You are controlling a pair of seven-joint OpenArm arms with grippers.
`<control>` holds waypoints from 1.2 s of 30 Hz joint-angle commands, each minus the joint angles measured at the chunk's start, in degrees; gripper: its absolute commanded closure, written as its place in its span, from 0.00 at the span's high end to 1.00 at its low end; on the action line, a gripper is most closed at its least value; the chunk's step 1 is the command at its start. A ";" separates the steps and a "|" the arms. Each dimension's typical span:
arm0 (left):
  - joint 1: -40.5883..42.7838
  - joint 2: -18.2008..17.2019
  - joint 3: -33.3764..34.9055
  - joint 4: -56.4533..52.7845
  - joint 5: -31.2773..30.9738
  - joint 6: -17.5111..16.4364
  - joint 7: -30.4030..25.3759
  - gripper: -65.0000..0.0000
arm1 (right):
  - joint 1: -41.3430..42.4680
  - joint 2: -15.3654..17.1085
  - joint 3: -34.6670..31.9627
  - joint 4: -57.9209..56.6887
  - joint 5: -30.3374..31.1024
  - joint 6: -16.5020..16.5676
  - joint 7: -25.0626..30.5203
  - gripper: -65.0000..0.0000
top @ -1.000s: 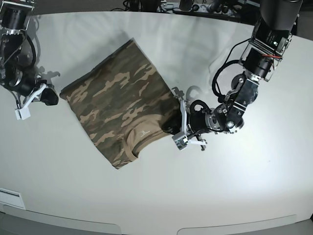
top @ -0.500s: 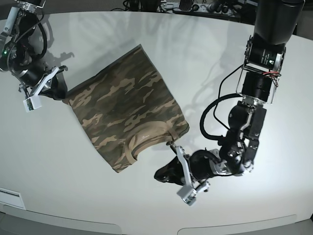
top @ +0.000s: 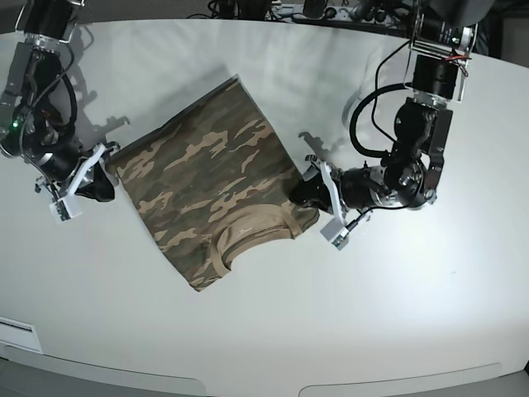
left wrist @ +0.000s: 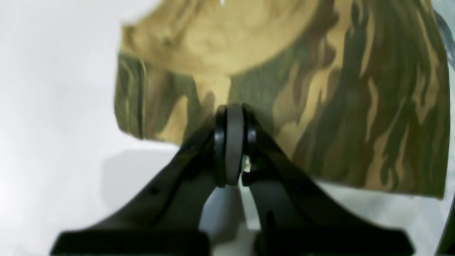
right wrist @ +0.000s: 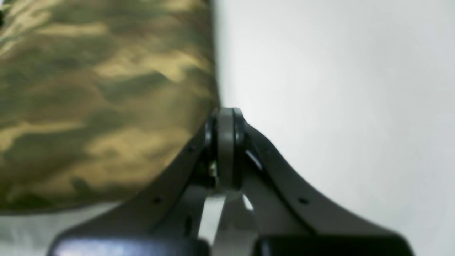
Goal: Fold the T-shirt properly
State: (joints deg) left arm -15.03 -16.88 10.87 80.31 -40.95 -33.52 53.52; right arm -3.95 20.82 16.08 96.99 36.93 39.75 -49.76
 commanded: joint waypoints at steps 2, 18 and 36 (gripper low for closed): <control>-0.59 -0.44 1.81 0.90 2.62 -0.20 -2.60 0.00 | 0.31 0.94 -2.64 -0.02 0.07 0.25 1.09 0.00; -15.08 3.72 22.12 -19.65 19.15 3.32 -19.69 0.00 | -9.88 0.79 -5.90 0.15 4.87 0.25 -0.42 0.00; -20.68 1.38 18.16 -13.07 3.37 1.14 -6.64 0.00 | -14.36 -0.20 3.85 16.00 12.94 -0.74 1.38 0.00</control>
State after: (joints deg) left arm -33.54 -15.59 29.69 65.98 -36.71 -32.01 48.69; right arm -18.65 19.81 19.35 112.12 49.39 38.87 -49.67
